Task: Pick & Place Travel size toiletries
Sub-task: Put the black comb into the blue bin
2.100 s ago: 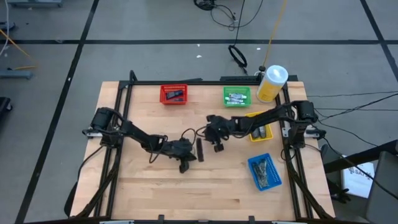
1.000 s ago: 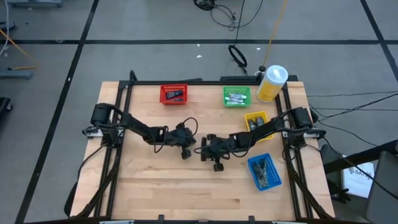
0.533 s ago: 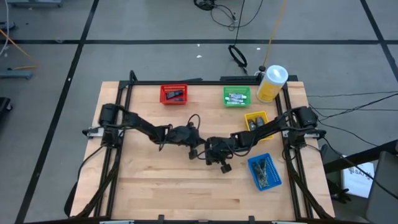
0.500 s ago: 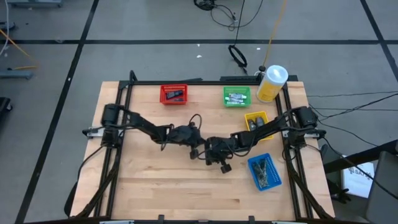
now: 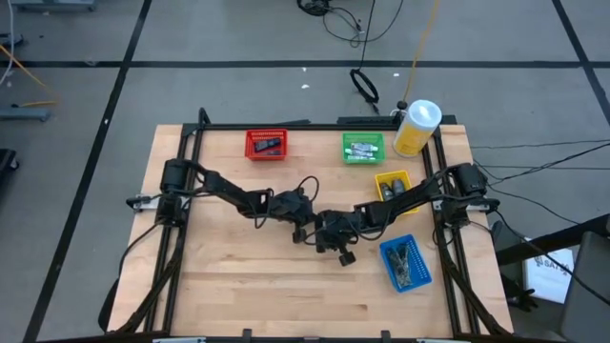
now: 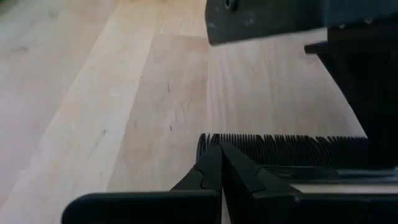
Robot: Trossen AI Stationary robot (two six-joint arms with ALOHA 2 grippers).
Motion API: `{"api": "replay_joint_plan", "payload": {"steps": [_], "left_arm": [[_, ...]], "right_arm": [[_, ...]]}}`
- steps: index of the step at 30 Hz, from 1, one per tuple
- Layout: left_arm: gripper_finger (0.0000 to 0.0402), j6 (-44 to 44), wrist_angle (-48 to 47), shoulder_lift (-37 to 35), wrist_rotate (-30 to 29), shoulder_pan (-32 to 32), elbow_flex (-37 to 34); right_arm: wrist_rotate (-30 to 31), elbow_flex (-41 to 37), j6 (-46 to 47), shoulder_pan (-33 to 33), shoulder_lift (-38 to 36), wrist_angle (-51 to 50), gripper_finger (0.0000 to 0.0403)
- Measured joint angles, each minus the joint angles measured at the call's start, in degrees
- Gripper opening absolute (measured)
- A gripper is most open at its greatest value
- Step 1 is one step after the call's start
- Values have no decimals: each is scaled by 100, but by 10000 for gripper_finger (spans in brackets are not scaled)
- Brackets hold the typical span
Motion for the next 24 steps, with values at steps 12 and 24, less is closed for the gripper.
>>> {"api": "replay_joint_plan", "payload": {"steps": [12, 24], "left_arm": [[0, -981, -1984, -738, -563, -833, -10], [0, -2177, -2688, -1263, -997, -1568, -47]], "right_arm": [[-97, 2, -180, -144, -20, -601, 0], [516, -20, -663, -396, -434, -901, 0]]}}
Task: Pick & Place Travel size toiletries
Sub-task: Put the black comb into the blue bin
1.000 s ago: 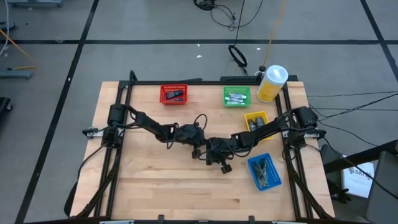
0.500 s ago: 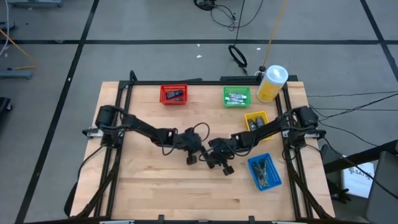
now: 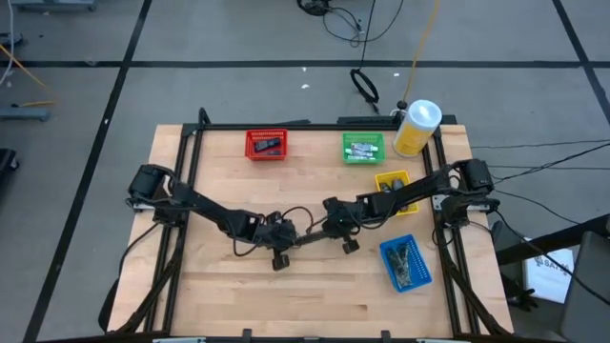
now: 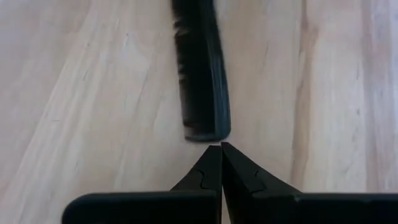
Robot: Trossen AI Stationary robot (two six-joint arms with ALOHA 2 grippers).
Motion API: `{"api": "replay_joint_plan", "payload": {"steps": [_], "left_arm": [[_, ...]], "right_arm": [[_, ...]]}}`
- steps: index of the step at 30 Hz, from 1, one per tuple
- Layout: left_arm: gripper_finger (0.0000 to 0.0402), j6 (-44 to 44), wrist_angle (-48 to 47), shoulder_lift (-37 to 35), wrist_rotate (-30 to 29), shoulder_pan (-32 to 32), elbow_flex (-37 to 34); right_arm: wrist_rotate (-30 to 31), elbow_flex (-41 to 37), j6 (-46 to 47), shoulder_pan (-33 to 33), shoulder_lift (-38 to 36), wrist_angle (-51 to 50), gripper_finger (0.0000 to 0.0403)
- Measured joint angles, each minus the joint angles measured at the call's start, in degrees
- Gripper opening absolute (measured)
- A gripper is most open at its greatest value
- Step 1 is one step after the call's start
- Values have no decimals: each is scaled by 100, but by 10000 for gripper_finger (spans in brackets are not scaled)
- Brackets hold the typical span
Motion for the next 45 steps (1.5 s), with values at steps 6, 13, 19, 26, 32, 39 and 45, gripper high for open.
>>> {"api": "replay_joint_plan", "payload": {"steps": [6, 13, 19, 26, 32, 39, 45], "left_arm": [[0, -28, 530, -181, -196, -51, 9], [0, 479, 836, -475, -200, 316, 17], [0, 994, 1104, -19, 85, 761, 15], [0, 1356, 1706, 547, 305, 980, 17], [0, 1536, 1854, 738, 664, 1058, 22], [0, 1662, 2141, 996, 723, 1056, 35], [0, 1720, 2314, 1233, 952, 1059, 33]], "right_arm": [[-32, 5, -164, 60, -284, 23, 0], [-47, 11, 0, 275, -474, 247, 19], [-39, 11, 492, 432, -338, 510, 107], [1271, -4, 255, 750, 233, 1077, 207], [2462, -2, -184, 1039, 662, 1554, 213], [2836, 15, -240, 1158, 858, 1634, 206], [3144, -31, -333, 1129, 866, 1583, 206]]}}
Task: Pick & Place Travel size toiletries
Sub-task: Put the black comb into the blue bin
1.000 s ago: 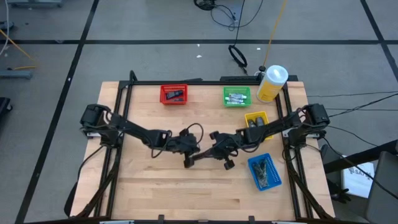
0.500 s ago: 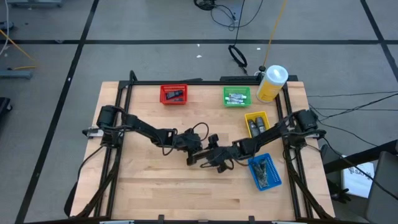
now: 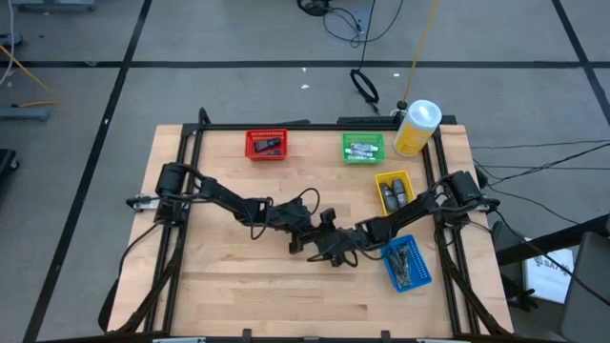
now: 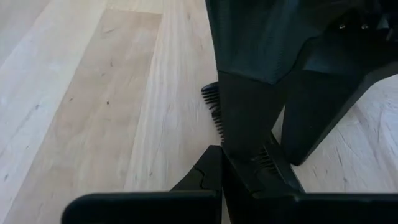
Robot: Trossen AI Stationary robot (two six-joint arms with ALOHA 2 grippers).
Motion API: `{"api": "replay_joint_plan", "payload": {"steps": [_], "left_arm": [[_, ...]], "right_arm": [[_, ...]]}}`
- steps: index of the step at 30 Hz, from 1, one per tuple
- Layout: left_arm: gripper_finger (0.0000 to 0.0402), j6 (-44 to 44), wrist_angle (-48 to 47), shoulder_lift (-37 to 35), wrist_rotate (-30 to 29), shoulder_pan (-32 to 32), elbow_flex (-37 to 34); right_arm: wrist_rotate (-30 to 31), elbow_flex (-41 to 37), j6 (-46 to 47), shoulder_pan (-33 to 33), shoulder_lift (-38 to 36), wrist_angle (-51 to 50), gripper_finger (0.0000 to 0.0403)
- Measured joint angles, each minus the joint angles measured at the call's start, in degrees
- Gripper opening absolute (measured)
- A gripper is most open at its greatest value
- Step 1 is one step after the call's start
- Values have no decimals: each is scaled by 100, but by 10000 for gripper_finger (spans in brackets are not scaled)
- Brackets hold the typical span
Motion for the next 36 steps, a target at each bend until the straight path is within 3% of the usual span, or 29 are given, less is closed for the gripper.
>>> {"api": "replay_joint_plan", "payload": {"steps": [16, 36], "left_arm": [[1, 97, 116, 177, 130, 6, 7], [1, 106, 128, 177, 161, 4, -4]], "right_arm": [[538, -336, -635, 100, 15, 931, 205], [522, -360, -232, 56, -210, 696, 205]]}}
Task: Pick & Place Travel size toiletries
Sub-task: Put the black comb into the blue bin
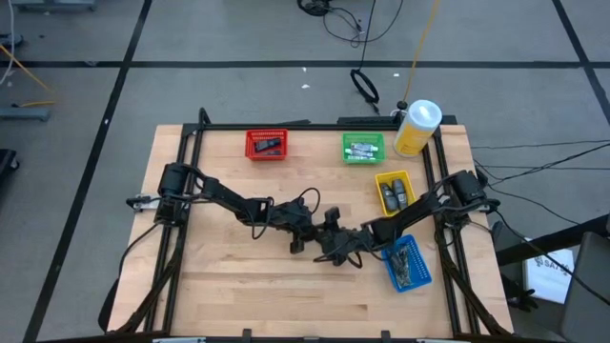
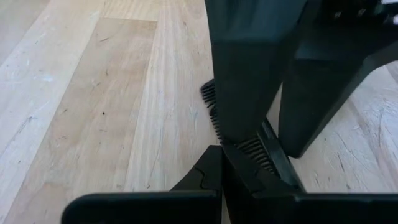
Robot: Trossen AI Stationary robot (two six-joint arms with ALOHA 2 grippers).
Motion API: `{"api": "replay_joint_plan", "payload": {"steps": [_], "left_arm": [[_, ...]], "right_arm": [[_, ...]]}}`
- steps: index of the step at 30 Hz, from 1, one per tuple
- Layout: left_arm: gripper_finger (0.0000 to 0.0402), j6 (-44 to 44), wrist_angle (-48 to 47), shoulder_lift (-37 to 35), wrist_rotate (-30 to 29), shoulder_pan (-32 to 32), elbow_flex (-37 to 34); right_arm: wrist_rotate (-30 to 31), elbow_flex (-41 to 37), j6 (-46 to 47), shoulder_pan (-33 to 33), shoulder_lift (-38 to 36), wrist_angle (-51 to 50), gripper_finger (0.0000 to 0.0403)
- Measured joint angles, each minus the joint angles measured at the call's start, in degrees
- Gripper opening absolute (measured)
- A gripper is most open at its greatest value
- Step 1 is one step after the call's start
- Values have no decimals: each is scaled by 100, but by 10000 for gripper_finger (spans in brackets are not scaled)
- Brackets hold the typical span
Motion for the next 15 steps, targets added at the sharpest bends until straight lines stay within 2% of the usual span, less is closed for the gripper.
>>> {"api": "replay_joint_plan", "payload": {"steps": [8, 15], "left_arm": [[0, 4, 12, 0, 3, 0, -2], [0, 6, 22, 0, 7, -4, -7]], "right_arm": [[-11, 11, 16, -46, -48, 75, 205], [-709, 11, 361, -229, -41, -222, 205]]}}
